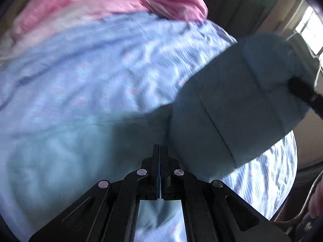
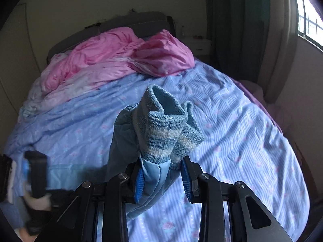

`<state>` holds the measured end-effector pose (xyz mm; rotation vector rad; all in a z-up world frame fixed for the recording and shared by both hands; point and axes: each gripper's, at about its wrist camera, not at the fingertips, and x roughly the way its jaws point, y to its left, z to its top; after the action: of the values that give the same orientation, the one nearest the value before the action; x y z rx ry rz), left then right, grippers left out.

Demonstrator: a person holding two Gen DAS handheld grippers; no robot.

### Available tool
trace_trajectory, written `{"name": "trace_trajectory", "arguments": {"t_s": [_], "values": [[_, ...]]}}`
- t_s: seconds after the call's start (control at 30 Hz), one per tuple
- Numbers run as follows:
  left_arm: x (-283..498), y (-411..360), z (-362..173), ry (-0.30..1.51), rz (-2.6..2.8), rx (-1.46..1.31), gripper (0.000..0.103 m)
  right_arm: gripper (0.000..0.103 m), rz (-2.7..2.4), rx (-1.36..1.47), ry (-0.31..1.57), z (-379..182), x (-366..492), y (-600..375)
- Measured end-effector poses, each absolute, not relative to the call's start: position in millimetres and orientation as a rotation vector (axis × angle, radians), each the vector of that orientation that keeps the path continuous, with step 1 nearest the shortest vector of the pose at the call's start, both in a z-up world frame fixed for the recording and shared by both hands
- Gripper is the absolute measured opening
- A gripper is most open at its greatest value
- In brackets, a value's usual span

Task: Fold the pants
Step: 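Lift the cuff with the right tool and fold it over the jacket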

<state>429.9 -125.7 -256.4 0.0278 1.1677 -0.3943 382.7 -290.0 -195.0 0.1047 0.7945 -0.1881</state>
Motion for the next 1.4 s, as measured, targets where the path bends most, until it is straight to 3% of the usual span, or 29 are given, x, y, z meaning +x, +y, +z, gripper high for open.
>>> {"name": "trace_trajectory", "arguments": {"t_s": [0.3,0.53,1.07,1.33,1.4], "values": [[390,-22,-183,1.086,-0.279,-0.035,0.002,0.033,-0.117,-0.078,0.798,-167,376,-198],[362,66,-182,1.085,-0.213,-0.104,0.002,0.033,-0.024,-0.185,0.828,-176,381,-108],[337,179,-219,1.142,-0.142,-0.170,0.002,0.033,0.060,-0.459,0.927,-252,379,46],[331,203,-228,1.162,-0.113,-0.188,0.003,0.055,0.123,-0.573,0.952,-275,360,77],[330,209,-227,1.160,-0.099,-0.198,0.003,0.057,0.166,-0.562,0.955,-274,354,81]]}}
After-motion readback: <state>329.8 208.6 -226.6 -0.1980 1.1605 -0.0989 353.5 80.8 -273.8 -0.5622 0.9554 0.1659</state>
